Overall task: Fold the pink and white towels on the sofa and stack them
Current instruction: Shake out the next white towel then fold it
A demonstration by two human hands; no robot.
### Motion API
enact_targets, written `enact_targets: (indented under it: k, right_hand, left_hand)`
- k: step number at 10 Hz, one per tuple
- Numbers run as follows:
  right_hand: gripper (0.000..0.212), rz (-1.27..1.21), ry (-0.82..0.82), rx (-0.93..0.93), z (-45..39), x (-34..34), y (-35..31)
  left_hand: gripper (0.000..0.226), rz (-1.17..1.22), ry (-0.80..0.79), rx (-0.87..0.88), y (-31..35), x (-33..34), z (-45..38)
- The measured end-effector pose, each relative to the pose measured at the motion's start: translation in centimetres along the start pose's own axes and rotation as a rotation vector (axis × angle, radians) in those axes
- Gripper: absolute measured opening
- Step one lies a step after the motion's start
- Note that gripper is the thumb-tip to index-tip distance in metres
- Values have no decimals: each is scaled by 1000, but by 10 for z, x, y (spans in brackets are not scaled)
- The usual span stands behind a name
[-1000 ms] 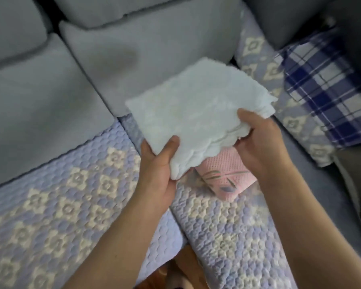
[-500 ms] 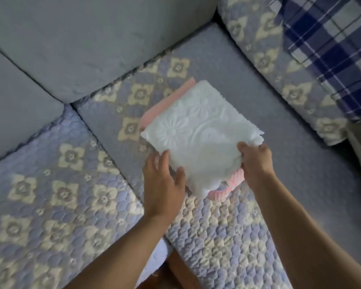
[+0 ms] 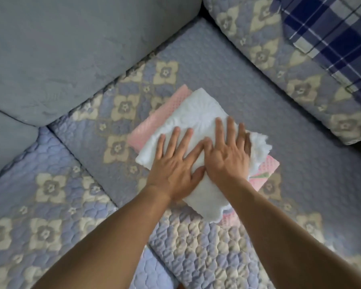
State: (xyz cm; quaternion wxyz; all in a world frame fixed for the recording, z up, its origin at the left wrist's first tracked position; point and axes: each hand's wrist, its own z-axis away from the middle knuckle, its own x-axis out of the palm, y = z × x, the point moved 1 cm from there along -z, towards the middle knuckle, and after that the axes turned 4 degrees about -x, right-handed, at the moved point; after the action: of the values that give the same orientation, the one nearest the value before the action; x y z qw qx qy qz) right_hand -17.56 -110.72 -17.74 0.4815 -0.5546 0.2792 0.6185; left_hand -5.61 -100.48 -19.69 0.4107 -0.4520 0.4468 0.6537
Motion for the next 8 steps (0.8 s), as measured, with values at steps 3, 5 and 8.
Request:
enact_targets:
  k: [3,5,8]
  right_hand:
    - [63,63,-86,-1,-12,1,1]
    - [62,68,5,-95,33,-51,-68]
    - [42,-82,-712,-516,262,22,-295]
  left_hand:
    - [72,59,-228,26,-8,-22,-17]
    - [64,183,-59,-244,-66,-65,120]
    - [44,698,-603,-1270,-194,-79,487]
